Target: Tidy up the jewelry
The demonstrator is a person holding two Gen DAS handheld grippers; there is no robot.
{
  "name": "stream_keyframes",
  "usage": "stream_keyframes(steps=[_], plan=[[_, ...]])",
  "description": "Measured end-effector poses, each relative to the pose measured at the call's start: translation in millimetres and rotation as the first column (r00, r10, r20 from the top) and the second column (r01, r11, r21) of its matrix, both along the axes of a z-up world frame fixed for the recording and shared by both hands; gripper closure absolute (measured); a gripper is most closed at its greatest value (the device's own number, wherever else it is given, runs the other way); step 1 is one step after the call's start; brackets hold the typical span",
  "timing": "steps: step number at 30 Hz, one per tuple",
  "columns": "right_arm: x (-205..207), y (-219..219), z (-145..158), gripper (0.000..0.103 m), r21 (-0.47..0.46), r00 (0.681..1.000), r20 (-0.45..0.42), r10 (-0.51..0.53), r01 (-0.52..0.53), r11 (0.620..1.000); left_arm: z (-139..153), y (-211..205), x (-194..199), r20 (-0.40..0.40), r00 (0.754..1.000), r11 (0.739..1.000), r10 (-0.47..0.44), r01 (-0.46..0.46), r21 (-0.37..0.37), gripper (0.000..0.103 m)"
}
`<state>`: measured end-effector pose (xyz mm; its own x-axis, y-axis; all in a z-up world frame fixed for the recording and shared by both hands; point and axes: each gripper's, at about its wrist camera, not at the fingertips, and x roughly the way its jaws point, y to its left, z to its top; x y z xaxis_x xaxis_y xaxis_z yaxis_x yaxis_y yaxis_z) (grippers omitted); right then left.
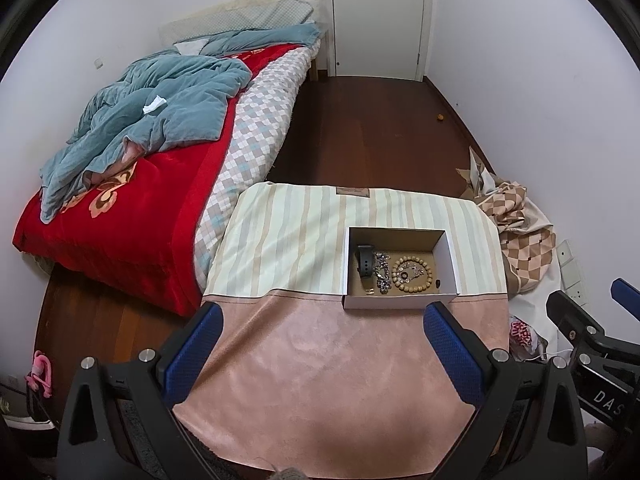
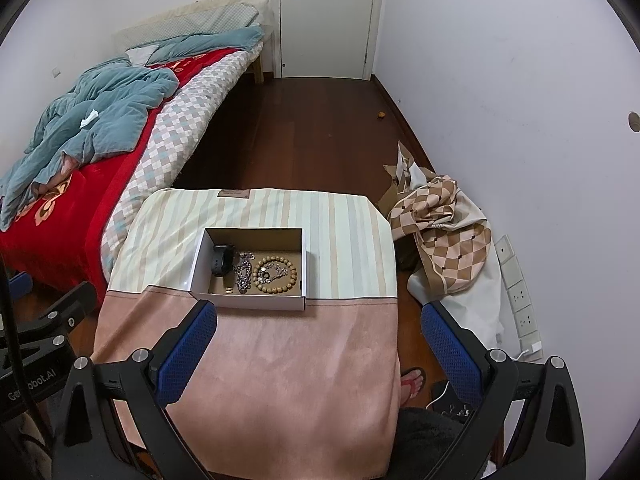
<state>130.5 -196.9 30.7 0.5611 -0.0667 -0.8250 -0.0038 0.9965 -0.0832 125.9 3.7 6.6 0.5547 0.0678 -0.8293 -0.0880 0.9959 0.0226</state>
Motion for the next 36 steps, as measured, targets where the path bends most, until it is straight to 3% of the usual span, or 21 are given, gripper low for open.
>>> stream_keyframes(steps=[36], plan=[[-6.0,-1.6,8.9,0.000,0.021,1.000,0.009,-0.006,0.006,1.000,8.5,-0.2,-7.5,0.039,0.999,1.000,0.005,-0.005,0.006,0.001]])
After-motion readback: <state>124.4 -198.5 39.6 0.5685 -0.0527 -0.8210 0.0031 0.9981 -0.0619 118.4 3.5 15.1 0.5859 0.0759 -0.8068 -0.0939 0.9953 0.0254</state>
